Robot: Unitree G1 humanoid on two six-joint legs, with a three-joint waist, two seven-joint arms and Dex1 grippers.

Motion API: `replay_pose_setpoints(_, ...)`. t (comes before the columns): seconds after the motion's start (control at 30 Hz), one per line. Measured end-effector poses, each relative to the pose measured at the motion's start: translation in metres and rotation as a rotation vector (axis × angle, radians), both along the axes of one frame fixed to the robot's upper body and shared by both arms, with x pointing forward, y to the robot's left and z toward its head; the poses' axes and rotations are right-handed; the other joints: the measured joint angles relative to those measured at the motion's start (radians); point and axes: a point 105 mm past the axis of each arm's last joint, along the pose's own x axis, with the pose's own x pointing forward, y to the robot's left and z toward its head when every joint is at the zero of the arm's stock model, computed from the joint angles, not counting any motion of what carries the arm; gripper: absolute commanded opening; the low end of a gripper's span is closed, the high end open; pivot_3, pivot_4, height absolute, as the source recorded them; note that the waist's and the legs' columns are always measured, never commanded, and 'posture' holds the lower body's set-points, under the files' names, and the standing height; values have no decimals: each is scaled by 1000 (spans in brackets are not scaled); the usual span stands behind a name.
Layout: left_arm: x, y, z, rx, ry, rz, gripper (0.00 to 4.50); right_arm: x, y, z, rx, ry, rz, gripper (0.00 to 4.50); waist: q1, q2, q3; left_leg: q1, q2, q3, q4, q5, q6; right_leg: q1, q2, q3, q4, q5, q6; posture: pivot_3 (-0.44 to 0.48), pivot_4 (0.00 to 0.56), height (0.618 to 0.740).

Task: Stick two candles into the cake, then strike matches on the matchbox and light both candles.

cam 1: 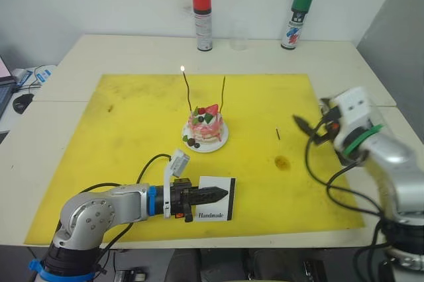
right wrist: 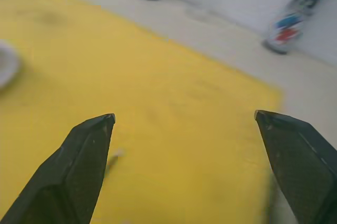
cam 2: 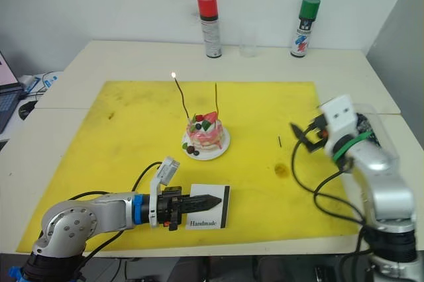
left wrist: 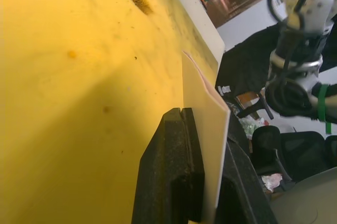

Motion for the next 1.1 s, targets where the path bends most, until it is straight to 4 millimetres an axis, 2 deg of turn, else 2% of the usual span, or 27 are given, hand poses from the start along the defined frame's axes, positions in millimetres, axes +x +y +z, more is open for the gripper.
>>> replay_pose_setpoints(0.07,0,0,0,1,0,0,0,0,13,-13,10,11,16,4451,1,0,0,0,-1,1,0,0,0,0,-1,1,0,0,0,0,150,740)
replay_pose_setpoints(0.2,0,1,0,8,1,0,0,9,21,-26,37,-20,-30,4451,-1,0,0,0,0,0,1,0,0,0,0,0,0,1,1,0,150,740)
replay_pose_setpoints(0.43,-1,5,4,16,-7,5,0,21,21,-60,92,76,-127,4451,-1,0,0,0,1,1,0,0,0,0,0,0,0,2,-4,0,150,740)
replay_pose_setpoints(0.53,0,7,3,24,-5,12,0,27,20,-60,94,82,-156,4451,-1,0,0,0,1,0,0,0,0,0,0,0,0,3,-4,0,150,740)
replay_pose_setpoints(0.63,-1,8,4,24,-4,15,0,30,20,-61,97,102,-173,3815,-1,0,0,0,1,0,0,0,0,0,0,0,0,2,-4,0,150,740)
replay_pose_setpoints(0.97,-1,8,3,31,-1,20,0,29,31,-63,143,184,-167,215,0,0,0,0,1,0,0,0,0,0,0,0,0,3,-3,0,150,740)
replay_pose_setpoints(1.0,-1,8,3,31,0,21,0,28,31,-62,148,189,-167,47,-1,0,0,0,1,0,0,0,0,0,0,0,0,3,-3,0,150,740)
replay_pose_setpoints(1.1,-2,9,3,33,1,21,0,28,31,-61,165,204,-167,47,0,0,0,0,1,0,0,0,0,0,0,0,0,3,-4,0,150,740)
